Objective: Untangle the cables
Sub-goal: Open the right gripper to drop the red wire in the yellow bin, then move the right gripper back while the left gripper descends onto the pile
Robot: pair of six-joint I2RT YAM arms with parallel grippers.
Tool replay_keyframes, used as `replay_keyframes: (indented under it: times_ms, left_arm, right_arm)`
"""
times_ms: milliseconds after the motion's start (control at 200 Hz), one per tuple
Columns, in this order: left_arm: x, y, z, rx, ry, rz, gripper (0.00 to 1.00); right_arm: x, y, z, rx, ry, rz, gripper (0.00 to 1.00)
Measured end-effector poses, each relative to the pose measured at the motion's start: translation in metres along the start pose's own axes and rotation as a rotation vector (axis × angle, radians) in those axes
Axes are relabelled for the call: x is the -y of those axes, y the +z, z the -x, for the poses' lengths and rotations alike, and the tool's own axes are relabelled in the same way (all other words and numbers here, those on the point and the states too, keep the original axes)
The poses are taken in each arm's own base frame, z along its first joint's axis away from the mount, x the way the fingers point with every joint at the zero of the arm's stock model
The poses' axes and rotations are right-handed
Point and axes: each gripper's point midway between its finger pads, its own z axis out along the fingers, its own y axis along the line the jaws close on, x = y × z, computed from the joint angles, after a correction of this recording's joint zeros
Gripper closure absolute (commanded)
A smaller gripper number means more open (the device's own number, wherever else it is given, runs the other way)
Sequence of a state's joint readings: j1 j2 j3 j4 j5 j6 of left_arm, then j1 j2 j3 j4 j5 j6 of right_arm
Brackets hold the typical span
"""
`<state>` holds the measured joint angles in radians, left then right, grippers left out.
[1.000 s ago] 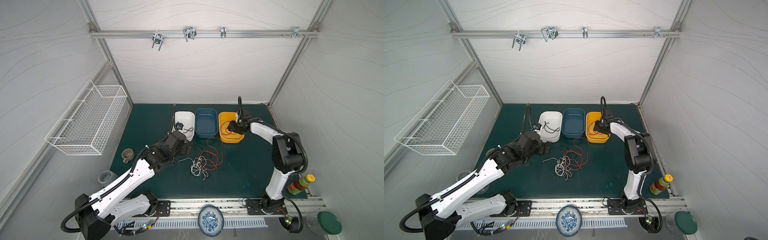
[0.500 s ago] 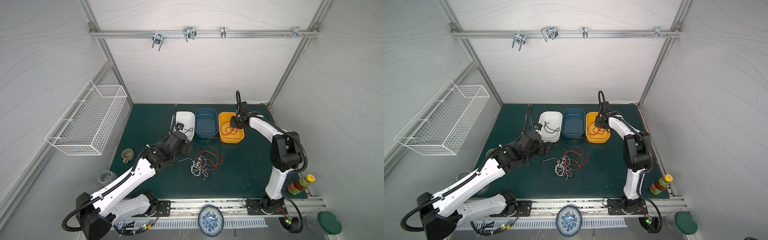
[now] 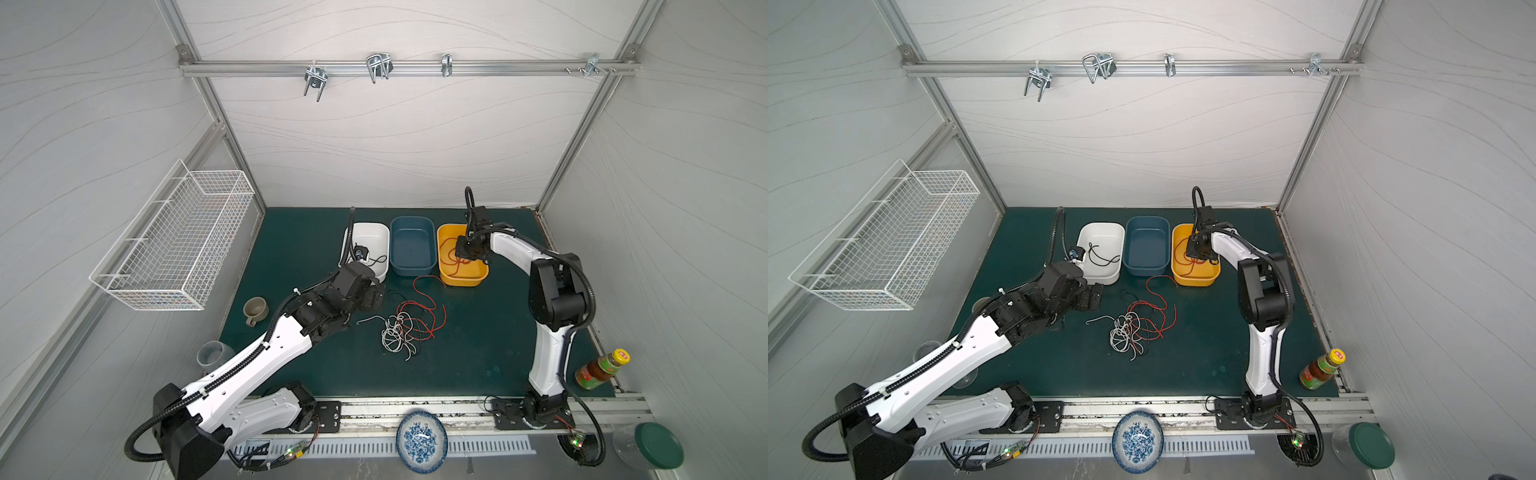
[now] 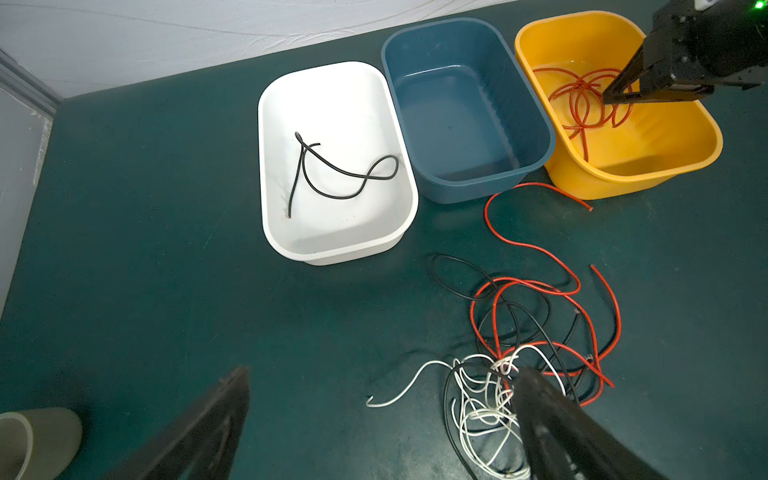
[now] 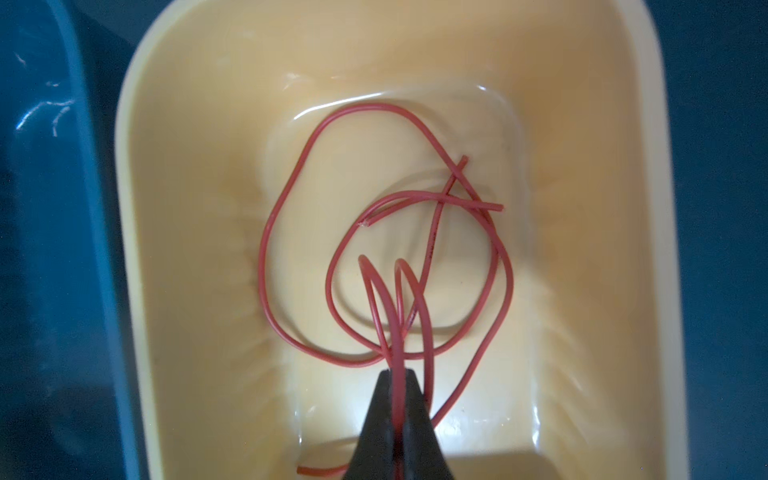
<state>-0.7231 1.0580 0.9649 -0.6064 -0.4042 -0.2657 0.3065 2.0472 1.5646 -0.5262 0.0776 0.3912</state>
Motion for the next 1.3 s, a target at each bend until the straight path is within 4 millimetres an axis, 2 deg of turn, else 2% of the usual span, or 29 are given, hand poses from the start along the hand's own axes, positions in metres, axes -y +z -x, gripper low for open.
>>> replay_keyframes:
  times_ms: [160,330,485,685,790,925,1030,1130,1210,1235,1301]
  left_arm:
    - [0.000,0.001,-0.002,-0.010,0.005,0.003,0.00]
    - [0.000,0.002,-0.004,-0.018,0.008,0.006,0.00]
    - [0.000,0.002,-0.004,-0.021,0.009,0.005,0.00]
    - [0.004,0.003,-0.004,-0.028,0.009,-0.007,0.00]
    - [0.007,0.005,-0.005,-0.042,0.008,-0.011,0.00]
    - [0.010,0.007,-0.005,-0.066,-0.001,-0.019,0.00]
    - [0.018,0.006,-0.003,-0.089,-0.015,-0.046,0.00]
    - [0.026,0.005,-0.005,-0.126,-0.044,-0.078,0.00]
    - [0.032,0.008,-0.013,-0.169,-0.075,-0.104,0.00]
    - [0.034,0.009,-0.016,-0.184,-0.083,-0.112,0.00]
    - [0.041,0.011,-0.025,-0.224,-0.112,-0.137,0.00]
  right_arm:
    - [-0.002,0.013,-0.001,-0.019,0.000,0.008,1.00]
    - [-0.006,0.009,0.003,-0.011,-0.003,0.023,0.77]
    - [-0.006,-0.008,0.007,0.008,0.000,0.012,0.61]
    - [-0.011,-0.047,0.018,0.076,-0.012,0.006,0.50]
    - [-0.012,-0.064,0.019,0.101,-0.019,-0.001,0.47]
    - [-0.013,-0.087,0.017,0.130,-0.033,-0.009,0.37]
    - [-0.017,-0.115,0.009,0.164,-0.062,0.001,0.29]
    - [-0.028,-0.150,-0.002,0.213,-0.106,0.038,0.24]
    - [-0.033,-0.177,-0.012,0.251,-0.136,0.070,0.10]
    - [-0.034,-0.184,-0.017,0.261,-0.147,0.083,0.02]
    - [-0.033,-0.203,-0.031,0.275,-0.160,0.115,0.01]
